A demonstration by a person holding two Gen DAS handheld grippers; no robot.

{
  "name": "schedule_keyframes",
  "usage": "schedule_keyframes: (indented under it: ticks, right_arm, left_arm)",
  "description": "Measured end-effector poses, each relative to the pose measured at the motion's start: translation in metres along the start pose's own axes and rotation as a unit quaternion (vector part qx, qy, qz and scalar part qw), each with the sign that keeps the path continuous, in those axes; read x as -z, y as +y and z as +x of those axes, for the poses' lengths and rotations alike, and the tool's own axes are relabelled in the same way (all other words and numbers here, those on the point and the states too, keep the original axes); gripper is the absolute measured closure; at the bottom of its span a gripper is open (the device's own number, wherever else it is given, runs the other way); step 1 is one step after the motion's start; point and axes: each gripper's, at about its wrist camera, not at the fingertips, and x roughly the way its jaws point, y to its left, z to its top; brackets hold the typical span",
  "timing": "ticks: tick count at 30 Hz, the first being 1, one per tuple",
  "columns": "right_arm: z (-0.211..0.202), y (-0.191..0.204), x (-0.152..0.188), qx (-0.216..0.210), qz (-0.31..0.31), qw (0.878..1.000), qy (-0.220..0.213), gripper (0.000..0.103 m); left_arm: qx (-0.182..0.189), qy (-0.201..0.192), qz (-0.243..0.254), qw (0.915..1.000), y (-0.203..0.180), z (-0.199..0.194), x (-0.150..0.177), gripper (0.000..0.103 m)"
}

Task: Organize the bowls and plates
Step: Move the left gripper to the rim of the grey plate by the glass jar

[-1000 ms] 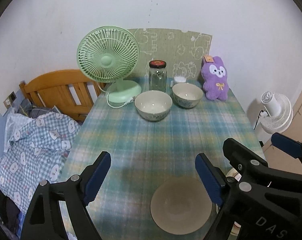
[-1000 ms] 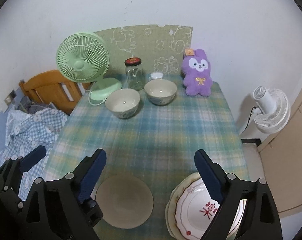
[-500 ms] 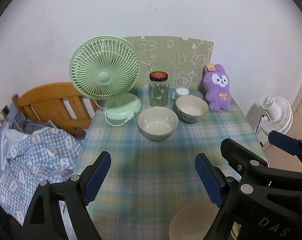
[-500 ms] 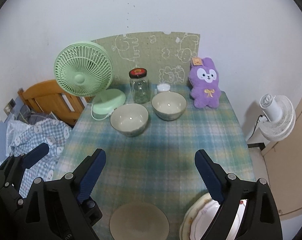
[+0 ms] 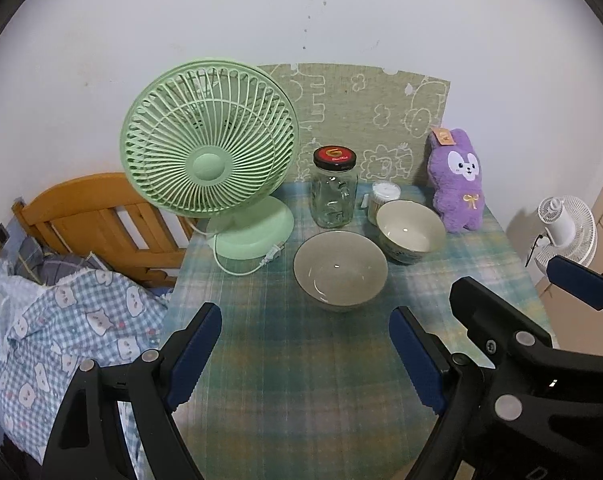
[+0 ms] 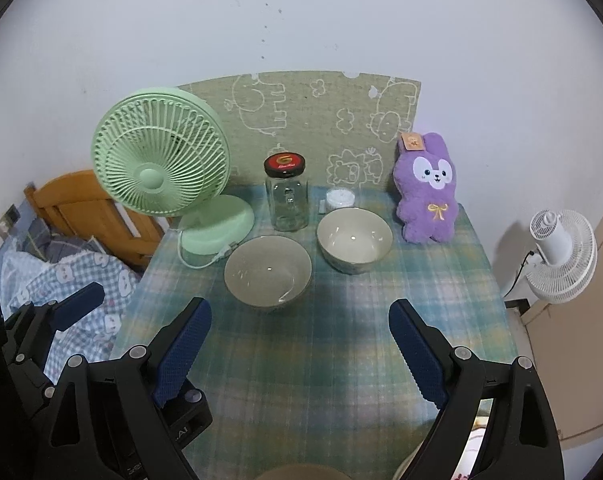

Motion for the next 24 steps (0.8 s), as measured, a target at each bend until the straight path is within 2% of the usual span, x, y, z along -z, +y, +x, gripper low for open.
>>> schedule_keyframes:
  ticks: [2,7,15,19,24]
  right_arm:
    - [0.01,0.002,-0.004,0.001,0.005,1.0,0.007,0.011]
    - [0.041,0.006,-0.012,0.003,0.019,1.0,0.017,0.011]
    - [0.094,0.007,-0.022,0.016,0.046,0.998,0.032,0.016]
    - [0.115,0.009,-0.025,0.027,0.051,0.998,0.038,0.02]
    - [0.141,0.01,-0.028,0.028,0.054,0.997,0.049,0.032]
  left_arm:
    - [0.004,0.004,0.0,1.0,0.003,0.01,-0.004,0.016]
    - [0.018,0.014,0.019,0.9996,0.007,0.037,-0.014,0.03]
    - [0.015,0.03,0.038,0.9987,0.009,0.085,-0.028,0.031]
    - [0.011,0.031,0.048,0.9983,0.007,0.106,-0.032,0.039]
    - [0.012,0.045,0.04,0.9981,0.01,0.131,-0.032,0.043]
